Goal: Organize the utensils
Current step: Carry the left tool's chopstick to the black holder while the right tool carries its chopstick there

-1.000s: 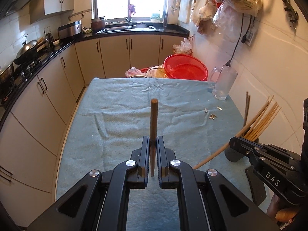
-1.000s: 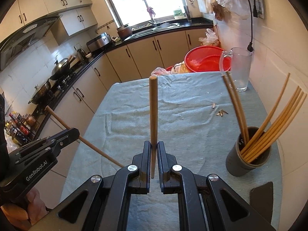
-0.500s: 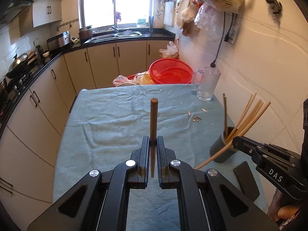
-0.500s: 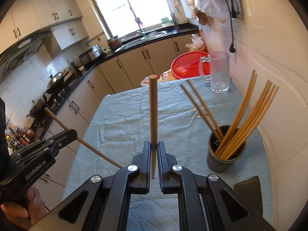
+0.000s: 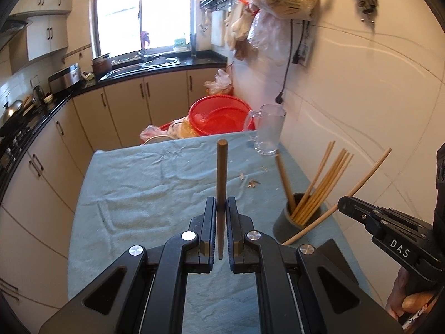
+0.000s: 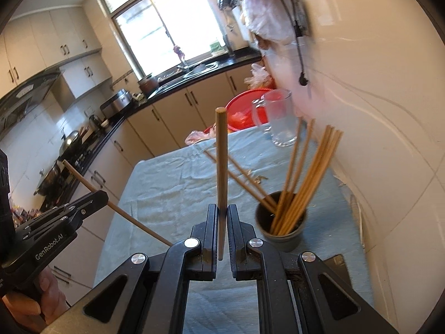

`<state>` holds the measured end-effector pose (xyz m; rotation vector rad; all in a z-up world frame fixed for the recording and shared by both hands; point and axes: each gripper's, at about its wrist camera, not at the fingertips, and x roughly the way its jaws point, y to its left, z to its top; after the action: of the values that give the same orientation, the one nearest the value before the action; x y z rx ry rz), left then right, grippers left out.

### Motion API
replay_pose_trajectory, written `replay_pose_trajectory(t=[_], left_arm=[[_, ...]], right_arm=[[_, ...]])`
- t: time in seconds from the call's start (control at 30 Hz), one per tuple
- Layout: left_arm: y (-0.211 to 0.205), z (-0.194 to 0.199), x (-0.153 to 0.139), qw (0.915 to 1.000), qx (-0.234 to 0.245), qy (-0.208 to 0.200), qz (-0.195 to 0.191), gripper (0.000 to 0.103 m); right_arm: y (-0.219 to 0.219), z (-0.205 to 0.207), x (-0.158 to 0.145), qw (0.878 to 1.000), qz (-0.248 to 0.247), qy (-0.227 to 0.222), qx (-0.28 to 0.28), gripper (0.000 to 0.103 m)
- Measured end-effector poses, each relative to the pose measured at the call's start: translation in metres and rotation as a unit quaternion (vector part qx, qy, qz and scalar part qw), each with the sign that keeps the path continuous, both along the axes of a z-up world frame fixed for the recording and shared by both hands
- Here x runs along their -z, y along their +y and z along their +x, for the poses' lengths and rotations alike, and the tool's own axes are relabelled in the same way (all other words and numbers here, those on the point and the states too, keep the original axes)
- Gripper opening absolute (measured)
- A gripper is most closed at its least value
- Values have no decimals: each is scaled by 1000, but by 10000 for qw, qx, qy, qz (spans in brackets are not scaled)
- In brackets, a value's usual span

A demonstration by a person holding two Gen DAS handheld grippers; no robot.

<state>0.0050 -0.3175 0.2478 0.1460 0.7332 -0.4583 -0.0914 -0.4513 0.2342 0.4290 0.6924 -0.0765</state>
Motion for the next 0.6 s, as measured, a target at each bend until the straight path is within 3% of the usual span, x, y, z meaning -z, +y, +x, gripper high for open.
replay_pose_trajectory(t=[0.6], left_arm=[[-87, -3, -39, 9964, 757, -207, -306, 7]], right_arm=[[-79, -25, -28, 9965, -67, -273, 788, 7]])
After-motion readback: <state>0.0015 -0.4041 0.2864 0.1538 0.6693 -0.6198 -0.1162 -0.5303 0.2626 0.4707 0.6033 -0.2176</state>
